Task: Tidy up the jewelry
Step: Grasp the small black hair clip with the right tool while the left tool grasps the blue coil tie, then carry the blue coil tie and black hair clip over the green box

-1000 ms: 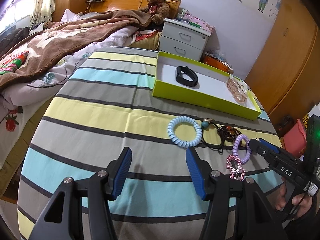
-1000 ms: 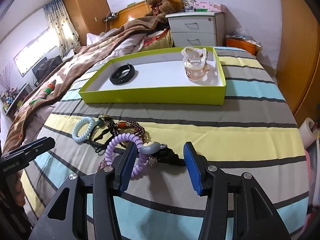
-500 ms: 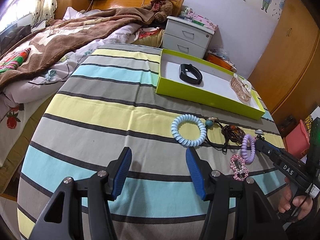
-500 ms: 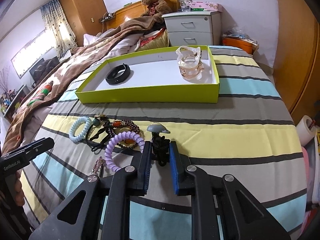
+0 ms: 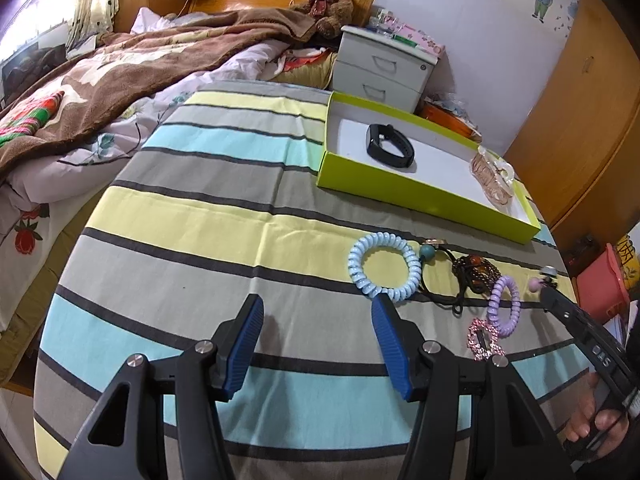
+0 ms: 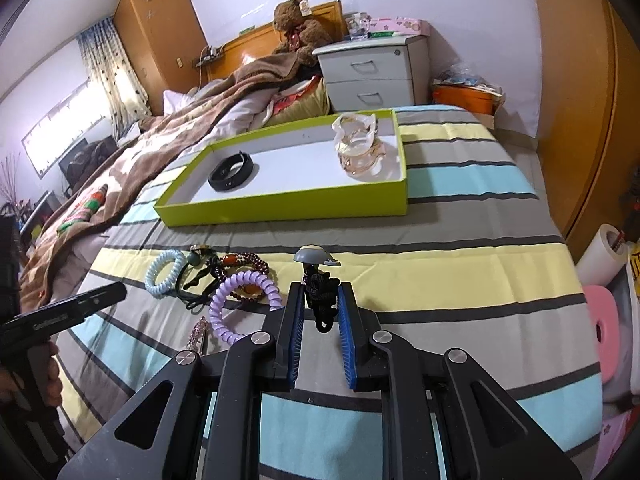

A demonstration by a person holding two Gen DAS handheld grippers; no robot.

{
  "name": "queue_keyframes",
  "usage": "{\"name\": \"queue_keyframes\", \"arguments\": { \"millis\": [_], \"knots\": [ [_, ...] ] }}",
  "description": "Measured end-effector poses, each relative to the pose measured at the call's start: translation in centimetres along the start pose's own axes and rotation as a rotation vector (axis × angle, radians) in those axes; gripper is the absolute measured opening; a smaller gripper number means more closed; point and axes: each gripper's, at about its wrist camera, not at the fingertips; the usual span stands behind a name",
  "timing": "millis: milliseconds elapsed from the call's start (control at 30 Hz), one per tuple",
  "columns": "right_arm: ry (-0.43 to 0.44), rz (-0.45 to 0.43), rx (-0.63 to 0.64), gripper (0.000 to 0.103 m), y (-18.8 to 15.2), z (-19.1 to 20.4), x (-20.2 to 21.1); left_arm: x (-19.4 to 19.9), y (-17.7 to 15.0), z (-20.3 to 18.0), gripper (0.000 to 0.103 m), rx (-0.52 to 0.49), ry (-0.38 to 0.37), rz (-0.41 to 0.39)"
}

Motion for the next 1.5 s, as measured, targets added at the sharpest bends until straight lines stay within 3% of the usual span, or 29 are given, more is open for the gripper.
{"name": "queue_keyframes", "arguments": {
  "millis": [233, 367, 533, 800, 900, 1100, 1233, 1500],
  "knots": [
    [0.011, -0.024, 0.003, 0.017, 0.0, 0.2, 1.0, -1.7, 1.3, -1.7, 0.058, -0.036, -0.035, 0.019],
    [0.018, -0.032, 0.009, 0.017, 0.2, 0.5, 1.3, -2.5, 1.9, -3.2, 0.058, -0.095, 0.034, 0.021],
    [0.021, -0.041, 0.023, 0.017, 0.2, 0.9, 1.5, -3.4, 2.3, -3.8, 0.058, -0.106, 0.064, 0.043],
    [0.033, -0.047, 0.025, 0.017, 0.5, 1.2, 1.3, -3.9, 2.1, -4.7, 0.057, -0.193, 0.149, 0.009],
    [0.035, -0.047, 0.027, 0.017, 0.7, 1.3, 1.1, -3.8, 2.1, -4.6, 0.056, -0.185, 0.144, 0.005],
    [0.035, -0.044, 0.030, 0.017, 0.7, 1.4, 1.1, -3.6, 2.2, -4.4, 0.021, -0.181, 0.147, -0.006],
    [0.036, -0.044, 0.029, 0.017, 0.6, 1.4, 1.1, -3.5, 2.2, -4.3, 0.013, -0.178, 0.139, -0.007],
    [0.030, -0.057, 0.030, 0.017, 0.6, 1.6, 1.3, -3.0, 2.2, -3.8, 0.010, -0.156, 0.127, -0.019]
  ]
}}
Point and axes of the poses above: each gripper's, at about its wrist camera, not at the fingertips, and x roughly against the way its jaws point, z to its left, y to its top, and after that the axes turned 1 degree about -z, right-handed
